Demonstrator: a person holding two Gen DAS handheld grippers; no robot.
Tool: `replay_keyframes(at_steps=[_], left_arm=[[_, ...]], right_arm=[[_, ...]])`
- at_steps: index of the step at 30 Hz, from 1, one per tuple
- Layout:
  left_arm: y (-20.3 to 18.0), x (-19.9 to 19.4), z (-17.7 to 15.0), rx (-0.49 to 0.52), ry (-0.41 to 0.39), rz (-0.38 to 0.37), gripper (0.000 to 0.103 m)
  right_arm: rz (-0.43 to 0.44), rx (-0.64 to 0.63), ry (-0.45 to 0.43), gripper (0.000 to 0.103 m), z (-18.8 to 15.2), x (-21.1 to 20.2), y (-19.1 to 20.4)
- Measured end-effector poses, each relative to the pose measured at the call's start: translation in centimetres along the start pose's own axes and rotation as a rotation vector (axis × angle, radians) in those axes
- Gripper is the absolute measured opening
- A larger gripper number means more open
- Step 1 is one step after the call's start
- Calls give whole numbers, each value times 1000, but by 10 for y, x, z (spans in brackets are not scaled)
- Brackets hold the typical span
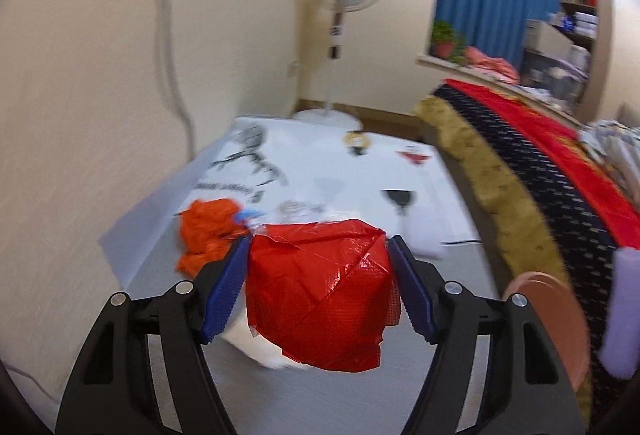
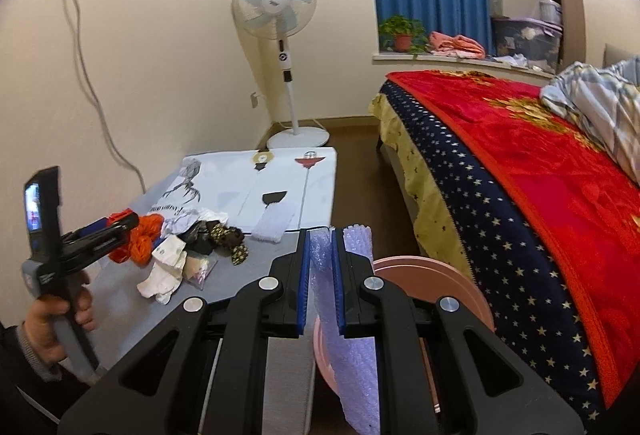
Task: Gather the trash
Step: 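Carry both items over the pink wastebasket and open both tools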
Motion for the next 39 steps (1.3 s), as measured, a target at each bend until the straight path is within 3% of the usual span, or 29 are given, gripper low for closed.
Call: replay_keyframes(at_steps=[9, 14, 19, 25, 35, 39], left_arm=[[-112, -37, -14, 126, 103, -249, 68], [-172, -27, -25, 159, 174, -377, 68], [-215, -10, -36, 159, 222, -457, 69], [-239, 24, -58, 136, 313, -464, 69], [-251, 48, -67, 115, 363, -481, 69], [-251, 52, -67, 102, 361, -478, 70]], right_arm=[[-56, 66, -6, 11, 4, -12, -40], [-90, 97, 8, 11, 1, -12, -65], [-115, 125, 51, 12, -7, 2, -86], [-117, 180, 101, 14, -15, 23, -102], [-114, 264, 156, 14, -30, 54, -120], [-120, 296, 172, 20, -33, 62, -126]])
Point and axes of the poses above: each gripper's, at about its wrist camera, not at the fingertips, and x roughly the way its jaws point, y to its left, z to its top, the point moved 6 cm from there along x, roughly the way its jaws point, and after that the axes turned 6 degrees about -y, right-handed, at the moved point
